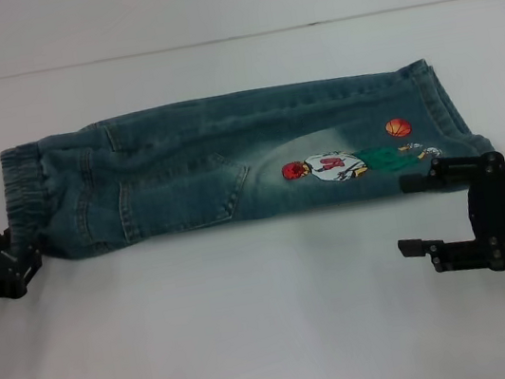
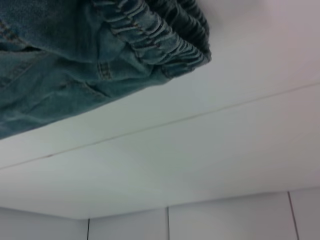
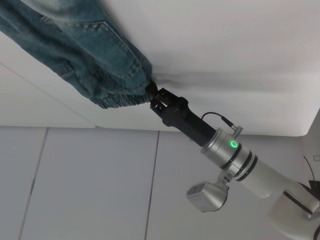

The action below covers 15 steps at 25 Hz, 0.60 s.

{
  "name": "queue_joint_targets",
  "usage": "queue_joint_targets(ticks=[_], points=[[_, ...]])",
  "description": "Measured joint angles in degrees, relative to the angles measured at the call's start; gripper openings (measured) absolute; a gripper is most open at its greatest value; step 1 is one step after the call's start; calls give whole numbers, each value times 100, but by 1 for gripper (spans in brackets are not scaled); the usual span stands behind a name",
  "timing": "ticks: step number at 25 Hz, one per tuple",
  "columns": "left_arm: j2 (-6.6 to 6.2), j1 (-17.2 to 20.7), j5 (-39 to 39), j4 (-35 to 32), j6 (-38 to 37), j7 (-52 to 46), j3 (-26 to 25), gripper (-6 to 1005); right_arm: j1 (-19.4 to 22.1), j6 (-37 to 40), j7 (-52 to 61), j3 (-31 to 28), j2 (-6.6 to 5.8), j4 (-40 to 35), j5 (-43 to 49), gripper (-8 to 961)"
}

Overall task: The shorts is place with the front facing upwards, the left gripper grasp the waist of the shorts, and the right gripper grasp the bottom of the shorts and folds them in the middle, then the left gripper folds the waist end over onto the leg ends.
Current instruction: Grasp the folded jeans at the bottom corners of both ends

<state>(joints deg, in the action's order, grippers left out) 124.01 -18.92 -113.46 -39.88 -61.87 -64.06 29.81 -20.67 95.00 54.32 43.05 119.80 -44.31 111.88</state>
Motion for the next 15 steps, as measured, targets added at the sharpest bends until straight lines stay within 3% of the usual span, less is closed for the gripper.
queue_joint_targets(ticks=[15], points=[[-9, 0, -239, -312, -77, -469, 22, 248, 48, -9, -52, -46, 8, 18, -157, 735]])
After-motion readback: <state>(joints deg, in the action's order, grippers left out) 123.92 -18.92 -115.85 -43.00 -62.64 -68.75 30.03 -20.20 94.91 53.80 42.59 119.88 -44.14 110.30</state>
